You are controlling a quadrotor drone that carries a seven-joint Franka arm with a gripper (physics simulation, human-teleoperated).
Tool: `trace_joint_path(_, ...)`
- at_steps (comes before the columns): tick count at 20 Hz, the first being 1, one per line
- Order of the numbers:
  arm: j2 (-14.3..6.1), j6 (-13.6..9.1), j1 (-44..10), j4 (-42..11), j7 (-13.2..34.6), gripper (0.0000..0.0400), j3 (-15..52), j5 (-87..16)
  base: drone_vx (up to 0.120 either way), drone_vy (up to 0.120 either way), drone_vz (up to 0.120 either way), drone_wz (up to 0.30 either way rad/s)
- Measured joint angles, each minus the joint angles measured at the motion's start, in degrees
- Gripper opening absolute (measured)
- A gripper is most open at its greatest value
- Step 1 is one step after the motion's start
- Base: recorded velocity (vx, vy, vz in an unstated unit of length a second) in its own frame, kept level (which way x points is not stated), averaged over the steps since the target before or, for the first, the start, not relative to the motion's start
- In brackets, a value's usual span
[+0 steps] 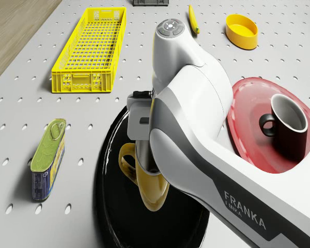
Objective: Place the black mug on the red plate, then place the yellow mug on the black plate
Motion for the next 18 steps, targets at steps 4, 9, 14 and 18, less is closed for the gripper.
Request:
trace_joint_path(4, 0.00, 0.00, 0.00, 0.00, 0.00, 0.0110, 0.00, 0.00, 0.120, 0.000, 0.000, 0.000)
trace_joint_path(9, 0.00, 0.00, 0.00, 0.00, 0.00, 0.0110, 0.00, 0.00, 0.120, 0.000, 0.000, 0.000)
trace_joint_path(14, 0.00, 0.00, 0.00, 0.00, 0.00, 0.0110, 0.00, 0.00, 0.048, 0.000, 0.000, 0.000)
trace_joint_path(18, 0.12, 0.63, -0.26, 0.28, 0.06, 0.0110, -0.89, -0.62, 0.000, 0.000, 0.000, 0.000)
